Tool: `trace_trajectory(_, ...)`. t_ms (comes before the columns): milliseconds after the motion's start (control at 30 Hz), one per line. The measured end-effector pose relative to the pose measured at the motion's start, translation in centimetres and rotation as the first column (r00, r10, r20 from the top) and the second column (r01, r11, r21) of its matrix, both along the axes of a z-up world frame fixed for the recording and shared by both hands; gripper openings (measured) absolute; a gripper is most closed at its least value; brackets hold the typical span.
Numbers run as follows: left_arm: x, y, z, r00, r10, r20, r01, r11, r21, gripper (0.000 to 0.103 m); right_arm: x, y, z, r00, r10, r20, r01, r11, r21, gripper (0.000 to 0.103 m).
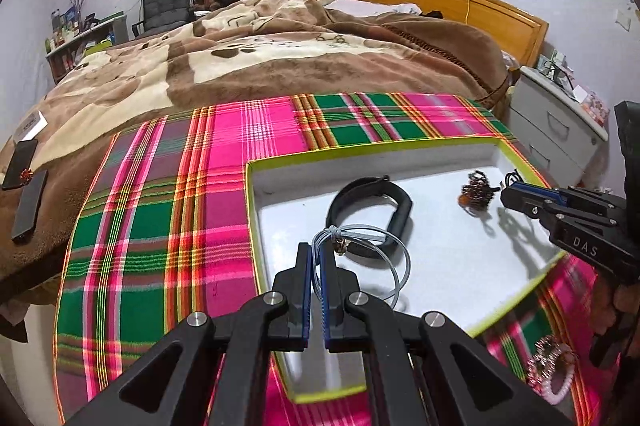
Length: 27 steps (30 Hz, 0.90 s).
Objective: Organize jewelry
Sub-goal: 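Carry the wire coil bracelet with the left tool while the right tool carries the necklace into the box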
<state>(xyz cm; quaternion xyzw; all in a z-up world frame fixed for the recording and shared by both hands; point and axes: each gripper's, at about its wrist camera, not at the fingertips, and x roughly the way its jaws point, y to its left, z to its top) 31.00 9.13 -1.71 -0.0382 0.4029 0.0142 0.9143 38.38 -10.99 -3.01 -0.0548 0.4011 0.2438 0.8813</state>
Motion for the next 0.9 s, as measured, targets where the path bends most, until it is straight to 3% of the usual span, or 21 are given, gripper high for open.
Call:
trace_trajectory(500,1.8,-0.1,-0.9,1.0,0.006,-0.017,-0.005,0.999,0.053,0.004,1.9,-0.1,-1.3,0.999,-0.019,-0.038,0.019,1.0,-0.005,0.016)
trace_trajectory(667,1.6,-0.2,-0.8,1.0,0.002,-0.012,-0.002,0.999,0.049,0.006,1.7,-0.4,-1.0,0.999,-0.023,-0.032,0.023,1.0,0.0,0.025)
trace_trajectory(900,0.4,-0.4,0.0,1.0,-0.005,0.022,0.004,0.999,0.035,0.012,0.5,-0.6,-0.3,1.0,-0.018,-0.012,0.018,1.0,0.01,0.025)
